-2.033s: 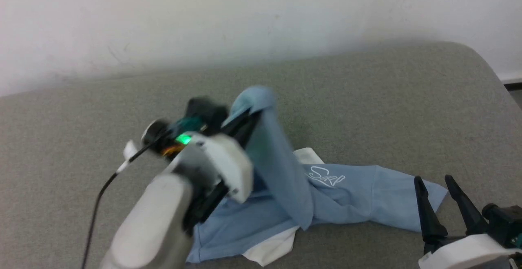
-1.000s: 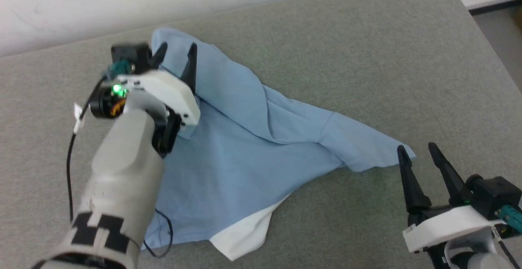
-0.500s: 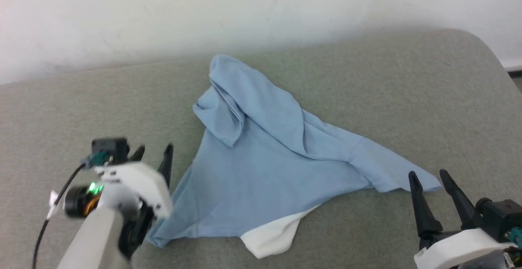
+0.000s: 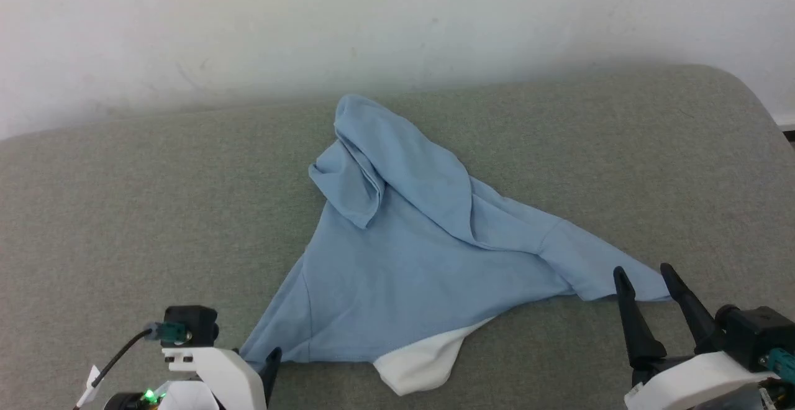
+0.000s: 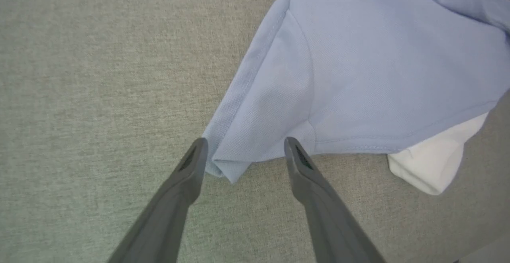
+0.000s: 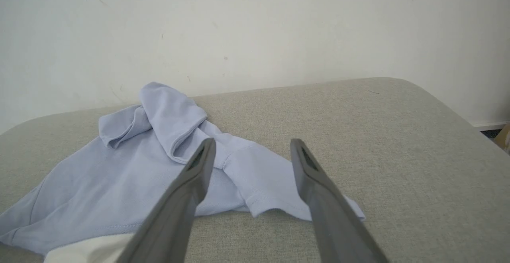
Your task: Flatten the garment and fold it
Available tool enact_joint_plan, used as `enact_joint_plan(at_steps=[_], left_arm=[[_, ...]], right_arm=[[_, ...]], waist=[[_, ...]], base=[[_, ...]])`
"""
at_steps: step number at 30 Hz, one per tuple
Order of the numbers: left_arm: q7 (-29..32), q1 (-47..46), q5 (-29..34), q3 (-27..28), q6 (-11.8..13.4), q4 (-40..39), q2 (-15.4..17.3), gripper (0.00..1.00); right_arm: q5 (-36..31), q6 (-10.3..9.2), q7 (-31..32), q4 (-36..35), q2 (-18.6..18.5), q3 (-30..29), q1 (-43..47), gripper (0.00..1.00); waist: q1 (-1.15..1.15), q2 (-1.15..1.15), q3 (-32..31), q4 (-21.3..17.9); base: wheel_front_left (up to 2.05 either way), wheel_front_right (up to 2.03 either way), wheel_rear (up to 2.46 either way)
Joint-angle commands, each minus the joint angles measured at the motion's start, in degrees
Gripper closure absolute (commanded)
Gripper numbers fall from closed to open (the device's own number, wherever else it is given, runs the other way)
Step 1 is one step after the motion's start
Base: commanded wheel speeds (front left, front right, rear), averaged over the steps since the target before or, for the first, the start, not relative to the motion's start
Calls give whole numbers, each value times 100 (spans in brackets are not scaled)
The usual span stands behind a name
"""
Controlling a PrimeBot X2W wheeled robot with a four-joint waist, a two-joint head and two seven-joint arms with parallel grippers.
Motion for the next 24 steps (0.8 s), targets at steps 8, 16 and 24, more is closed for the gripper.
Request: enact_joint_plan(at_steps=[8, 16, 24], left_arm=[[219, -171, 53, -208, 59, 939, -46, 0], [358, -254, 30, -632, -275, 1255, -218, 100], [-98, -345, 36, -579, -299, 1384, -337, 100]], right_arm=[[4, -4, 2, -2, 9, -12, -78, 0], [-4, -4, -21, -9, 9, -113, -114, 0], [131, -4, 325, 102, 9, -475, -192, 0]], waist=[[0, 0, 225, -236], [0, 0, 310, -300], [0, 0, 269, -170]], base=[[0, 0, 0], [0, 0, 0], [0, 0, 0]])
